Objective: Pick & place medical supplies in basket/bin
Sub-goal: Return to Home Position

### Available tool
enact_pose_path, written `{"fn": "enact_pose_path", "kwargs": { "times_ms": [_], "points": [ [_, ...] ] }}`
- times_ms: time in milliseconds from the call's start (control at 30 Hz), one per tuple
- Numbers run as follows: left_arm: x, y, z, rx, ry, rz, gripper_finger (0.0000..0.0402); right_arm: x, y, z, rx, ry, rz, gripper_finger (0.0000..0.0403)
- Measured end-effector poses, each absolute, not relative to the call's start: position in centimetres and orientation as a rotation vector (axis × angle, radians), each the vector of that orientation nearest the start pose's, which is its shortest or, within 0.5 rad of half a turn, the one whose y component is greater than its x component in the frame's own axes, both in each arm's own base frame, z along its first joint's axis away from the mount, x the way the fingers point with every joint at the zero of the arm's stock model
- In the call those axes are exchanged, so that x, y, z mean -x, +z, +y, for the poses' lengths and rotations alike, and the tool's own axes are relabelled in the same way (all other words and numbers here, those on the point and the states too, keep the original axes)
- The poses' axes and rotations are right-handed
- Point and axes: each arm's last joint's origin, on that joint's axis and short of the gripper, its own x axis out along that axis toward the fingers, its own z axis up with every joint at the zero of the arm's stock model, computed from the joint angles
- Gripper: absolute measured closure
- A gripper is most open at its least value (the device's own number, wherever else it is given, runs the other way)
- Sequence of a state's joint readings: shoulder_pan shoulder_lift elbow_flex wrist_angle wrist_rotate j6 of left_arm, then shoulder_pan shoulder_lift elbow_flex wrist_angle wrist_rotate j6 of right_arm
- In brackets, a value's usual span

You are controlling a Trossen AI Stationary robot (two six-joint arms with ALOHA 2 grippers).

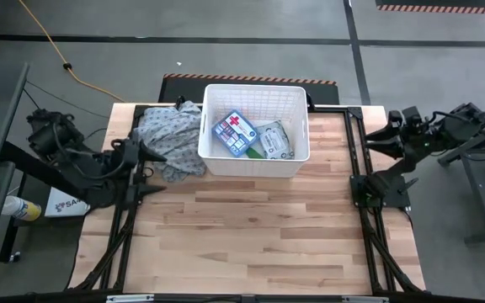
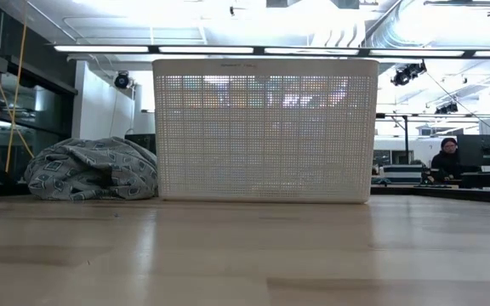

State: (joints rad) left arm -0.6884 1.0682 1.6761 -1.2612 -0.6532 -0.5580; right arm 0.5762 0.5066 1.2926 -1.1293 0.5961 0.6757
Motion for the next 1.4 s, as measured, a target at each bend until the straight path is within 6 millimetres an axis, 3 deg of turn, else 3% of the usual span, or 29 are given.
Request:
{"fn": "enact_pose_path", "kwargs": {
  "times_ms": [733,1033,1400],
  "points": [
    [-8.2,31.2,-4.6,0.375,-0.011,0.247,0.0005,-1.7,41.4,-0.9,-0.425,-0.102,0.237,0.0262],
    [-8.3,27.5,-4.8,0.427,-0.05,0.22,0.0005,-3.2,36.8,0.2,-0.451,-0.054,0.183,0.0262],
    [-9.1,25.2,-5.5,0.461,-0.061,0.19,0.0005,-3.3,31.6,0.4,-0.499,0.06,0.0,0.0262]
  ]
}}
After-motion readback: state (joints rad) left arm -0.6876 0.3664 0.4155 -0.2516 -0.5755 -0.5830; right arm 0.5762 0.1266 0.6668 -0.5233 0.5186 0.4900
